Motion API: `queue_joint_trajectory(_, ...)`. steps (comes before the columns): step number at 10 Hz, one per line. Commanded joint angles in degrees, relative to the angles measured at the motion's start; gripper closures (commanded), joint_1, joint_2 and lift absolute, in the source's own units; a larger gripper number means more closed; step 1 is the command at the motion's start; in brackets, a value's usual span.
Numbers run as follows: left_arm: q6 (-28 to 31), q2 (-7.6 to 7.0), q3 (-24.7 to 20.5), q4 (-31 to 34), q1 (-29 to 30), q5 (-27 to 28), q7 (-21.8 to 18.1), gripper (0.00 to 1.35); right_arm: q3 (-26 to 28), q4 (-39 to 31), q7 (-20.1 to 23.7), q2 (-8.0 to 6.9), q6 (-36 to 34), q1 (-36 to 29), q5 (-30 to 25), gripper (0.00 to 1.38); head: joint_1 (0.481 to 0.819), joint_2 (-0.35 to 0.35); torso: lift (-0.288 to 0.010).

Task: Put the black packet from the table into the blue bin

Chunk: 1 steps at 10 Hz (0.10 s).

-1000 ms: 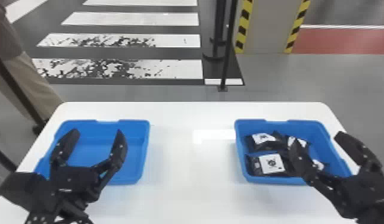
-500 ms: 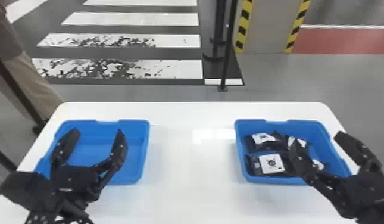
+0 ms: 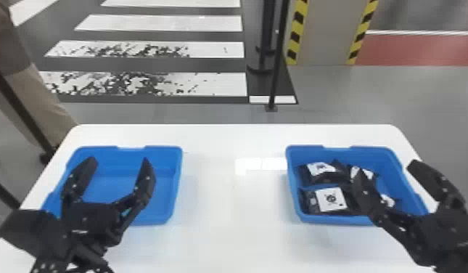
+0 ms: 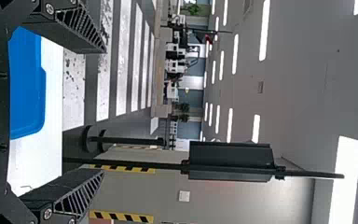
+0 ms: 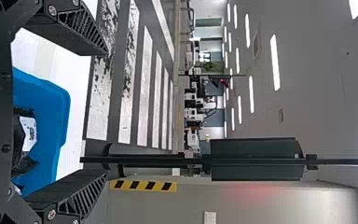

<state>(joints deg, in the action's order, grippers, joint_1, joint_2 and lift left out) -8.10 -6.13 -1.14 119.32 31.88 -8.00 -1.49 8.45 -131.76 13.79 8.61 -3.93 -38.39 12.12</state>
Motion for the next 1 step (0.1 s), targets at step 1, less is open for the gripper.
queue_joint_trajectory(1, -0.1, 0.07, 0.0, 0.0, 0.0, 0.0, 0.0, 0.12, 0.0, -0.1, 0.0, 0.00, 0.0, 0.0, -0.1, 0.12, 0.695, 0.001, -0.110)
